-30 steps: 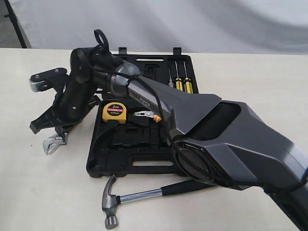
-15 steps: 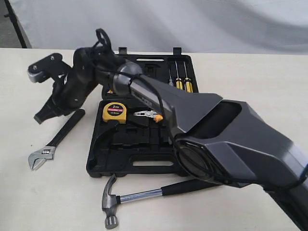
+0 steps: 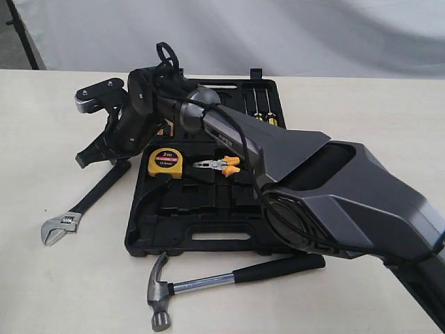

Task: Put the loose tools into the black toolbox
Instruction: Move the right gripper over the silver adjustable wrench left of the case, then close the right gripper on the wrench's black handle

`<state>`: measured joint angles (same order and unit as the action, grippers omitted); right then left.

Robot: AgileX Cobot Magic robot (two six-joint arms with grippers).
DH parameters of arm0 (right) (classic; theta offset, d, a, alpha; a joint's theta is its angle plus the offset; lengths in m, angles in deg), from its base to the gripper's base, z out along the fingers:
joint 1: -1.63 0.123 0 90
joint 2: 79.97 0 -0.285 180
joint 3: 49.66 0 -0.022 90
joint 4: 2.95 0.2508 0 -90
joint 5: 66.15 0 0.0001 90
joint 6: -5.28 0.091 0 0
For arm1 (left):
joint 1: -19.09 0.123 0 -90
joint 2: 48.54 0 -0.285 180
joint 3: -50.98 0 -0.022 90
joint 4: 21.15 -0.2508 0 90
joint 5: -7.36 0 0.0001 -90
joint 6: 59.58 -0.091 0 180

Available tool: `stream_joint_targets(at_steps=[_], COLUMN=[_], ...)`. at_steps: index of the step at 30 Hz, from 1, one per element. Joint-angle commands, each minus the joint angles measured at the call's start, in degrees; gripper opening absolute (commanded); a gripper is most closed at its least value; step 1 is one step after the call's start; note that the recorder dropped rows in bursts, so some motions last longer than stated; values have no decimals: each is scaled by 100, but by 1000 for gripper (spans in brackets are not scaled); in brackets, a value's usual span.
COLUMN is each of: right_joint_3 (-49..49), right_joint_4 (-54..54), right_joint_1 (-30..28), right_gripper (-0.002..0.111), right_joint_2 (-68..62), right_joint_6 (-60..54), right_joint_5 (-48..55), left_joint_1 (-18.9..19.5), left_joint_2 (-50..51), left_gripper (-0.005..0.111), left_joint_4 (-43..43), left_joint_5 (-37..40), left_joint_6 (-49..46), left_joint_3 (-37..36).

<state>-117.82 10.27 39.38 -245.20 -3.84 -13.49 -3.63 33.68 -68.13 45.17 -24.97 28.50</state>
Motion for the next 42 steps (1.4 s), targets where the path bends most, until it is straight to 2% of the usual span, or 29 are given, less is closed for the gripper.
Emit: stream_joint_targets(at_steps=[1,10,15,17,18,21,22,23,25,27,30,33,39,40,42], right_joint_3=[20,20,20,20,20,20,20,20,20,20,20,20,20,20,29], right_joint_4=[289,534,627,799,1026,1312,1321,1321,1306,1100,403,-348,-348,-348,-373], right_joint_1=[-34,28,64,117,145,305,407,457,645,787,998,1168,1183,1183,1183], right_gripper=[0,0,0,0,0,0,2,5,26,42,53,54,50,47,30], right_joint_2=[10,37,261,384,459,525,525,525,525,525,489,335,115,60,3], right_joint_6=[16,-113,-973,-1566,-2442,-3872,-4652,-4960,-5701,-6050,-6606,-6724,-6724,-6724,-6632], right_joint_5=[902,1605,1323,1134,1084,1240,1542,1710,1730,1730,1730,1730,1730,1730,1730], left_joint_1=[19,19,19,19,19,19,19,19,19,19,19,19,19,19,19], left_joint_2=[-46,-46,-46,-46,-46,-46,-46,-46,-46,-46,-46,-46,-46,-46,-46], left_gripper=[1,1,1,1,1,1,1,1,1,1,1,1,1,1,1], left_joint_4=[78,78,78,78,78,78,78,78,78,78,78,78,78,78,78], left_joint_5=[-97,-97,-97,-97,-97,-97,-97,-97,-97,-97,-97,-97,-97,-97,-97], left_joint_6=[59,59,59,59,59,59,59,59,59,59,59,59,59,59,59], left_joint_3=[-53,-53,-53,-53,-53,-53,-53,-53,-53,-53,-53,-53,-53,-53,-53])
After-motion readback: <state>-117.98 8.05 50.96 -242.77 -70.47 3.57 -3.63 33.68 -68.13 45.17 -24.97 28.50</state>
